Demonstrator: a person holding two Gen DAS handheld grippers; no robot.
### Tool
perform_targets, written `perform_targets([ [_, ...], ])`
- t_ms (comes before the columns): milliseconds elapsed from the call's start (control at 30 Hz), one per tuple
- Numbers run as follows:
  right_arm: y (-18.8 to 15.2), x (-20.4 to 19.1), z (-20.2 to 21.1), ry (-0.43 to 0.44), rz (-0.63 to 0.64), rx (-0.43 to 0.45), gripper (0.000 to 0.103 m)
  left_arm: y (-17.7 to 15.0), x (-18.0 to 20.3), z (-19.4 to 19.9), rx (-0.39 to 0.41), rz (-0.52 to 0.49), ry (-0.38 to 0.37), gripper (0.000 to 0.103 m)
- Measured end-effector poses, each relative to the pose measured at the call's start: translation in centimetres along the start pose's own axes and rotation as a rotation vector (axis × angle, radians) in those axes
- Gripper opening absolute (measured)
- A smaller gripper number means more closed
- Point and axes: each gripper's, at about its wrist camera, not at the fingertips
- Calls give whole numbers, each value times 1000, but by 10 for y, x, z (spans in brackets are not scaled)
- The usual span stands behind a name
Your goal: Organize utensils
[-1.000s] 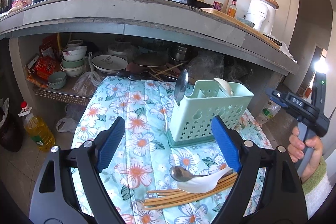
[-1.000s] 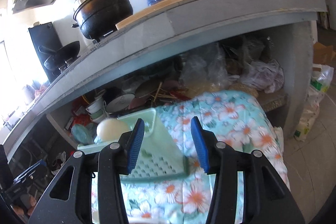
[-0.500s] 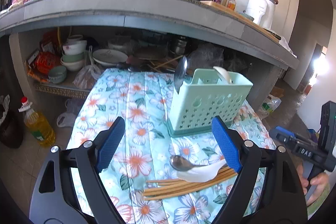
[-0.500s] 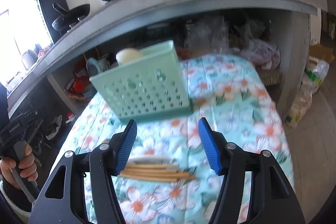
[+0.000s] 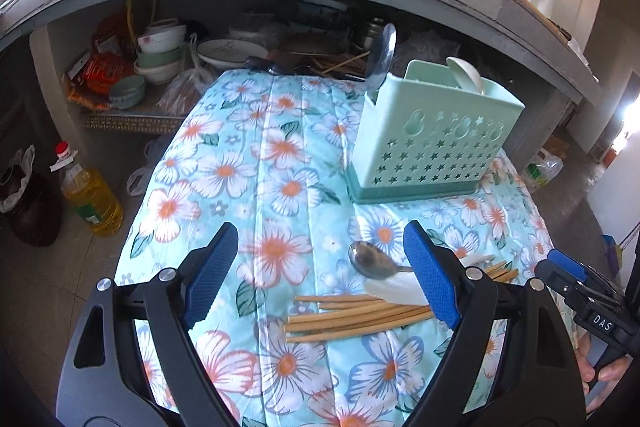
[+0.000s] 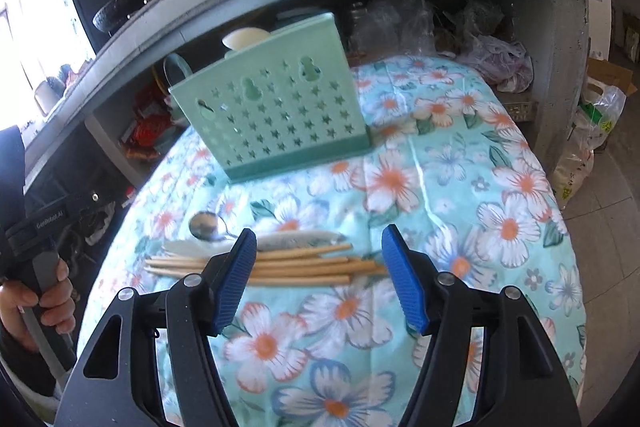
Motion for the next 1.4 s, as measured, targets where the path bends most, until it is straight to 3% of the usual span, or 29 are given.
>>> perform_targets([
  [267,-14,8,-5,12,-14,-63,64,-8,7,-13,-38,-2,-32,80],
  [633,-24,-2,-12,20,3,-102,64,-11,8,-41,-92,33,-140,49],
  [767,-23,-4,-13,22,8,-104,64,-11,6,-44,-95,40,-157,44],
  [933,-18,-10,-14,35,13,-100,64,-15,2,-49,-115,54,-137,44],
  [1133,1,-44,-27,108,98,-99,64,-21,-12,-42,-100,92,-69,42],
  [1400,4,-103,-77,144,214,-206,52,-30,-41,-35,-95,174,-16,31],
])
Point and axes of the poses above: each gripper's, at about its wrist camera, not at the fingertips, and z roughly against the way its jaws point, x to its right, y to its top, and after that the axes turned 13 degrees about -z, right-handed
